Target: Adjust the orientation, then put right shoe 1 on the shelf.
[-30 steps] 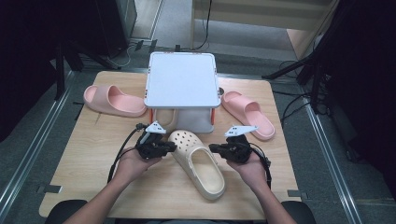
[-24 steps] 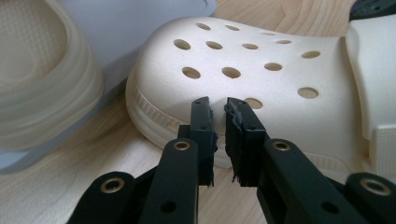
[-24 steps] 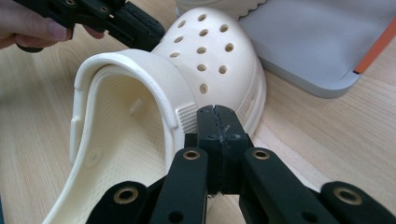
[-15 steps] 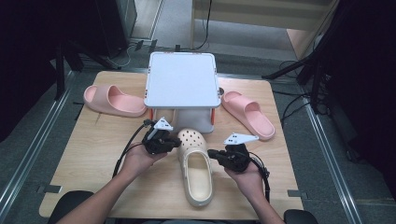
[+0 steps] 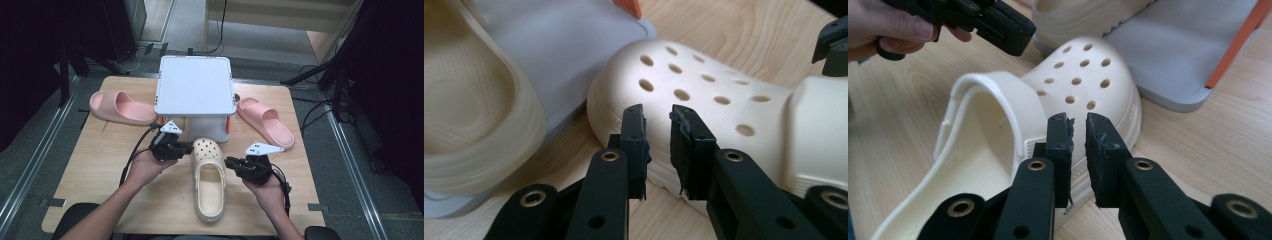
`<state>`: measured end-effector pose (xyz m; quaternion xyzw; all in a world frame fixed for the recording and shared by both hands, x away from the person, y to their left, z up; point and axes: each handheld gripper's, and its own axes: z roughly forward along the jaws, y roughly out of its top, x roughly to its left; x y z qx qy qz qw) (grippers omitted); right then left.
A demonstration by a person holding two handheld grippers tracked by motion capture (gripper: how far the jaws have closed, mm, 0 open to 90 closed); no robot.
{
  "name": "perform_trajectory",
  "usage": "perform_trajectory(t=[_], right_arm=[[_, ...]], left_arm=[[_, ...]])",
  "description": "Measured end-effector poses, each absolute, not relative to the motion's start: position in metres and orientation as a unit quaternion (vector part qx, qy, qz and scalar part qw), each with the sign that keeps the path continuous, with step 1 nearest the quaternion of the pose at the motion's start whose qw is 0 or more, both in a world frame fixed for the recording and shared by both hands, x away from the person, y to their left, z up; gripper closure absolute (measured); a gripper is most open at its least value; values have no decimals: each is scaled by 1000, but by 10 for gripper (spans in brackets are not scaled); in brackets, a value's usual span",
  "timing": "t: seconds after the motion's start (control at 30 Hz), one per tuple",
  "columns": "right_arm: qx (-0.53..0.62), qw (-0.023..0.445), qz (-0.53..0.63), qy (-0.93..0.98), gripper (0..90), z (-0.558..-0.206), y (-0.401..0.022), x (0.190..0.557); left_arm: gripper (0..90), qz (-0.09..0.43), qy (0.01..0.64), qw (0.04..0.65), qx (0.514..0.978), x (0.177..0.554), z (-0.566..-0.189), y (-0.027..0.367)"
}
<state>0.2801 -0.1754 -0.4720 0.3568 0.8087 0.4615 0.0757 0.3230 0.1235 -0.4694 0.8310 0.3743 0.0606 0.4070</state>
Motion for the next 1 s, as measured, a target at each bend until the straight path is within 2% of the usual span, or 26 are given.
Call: perform_trajectory(t=[0.17,0.27,0.4,0.67,1.0], right_arm=[[360,76,471,802,723,-464,-178,268],[354,74,475,802,695,-464,-176,260],[356,73,463,808,652,-470,-170,252],[380,57,449,807,583,-482,-162,248],[388,75,431,811,560,-493,-151,248]], left_arm=[[697,55,369,418,828,320,-450,131],[696,49,376,425,822,321,-442,136],[703,34,382,438,813,324,-432,144],[715,41,378,432,818,328,-410,152],[769,51,387,434,812,353,-380,166]])
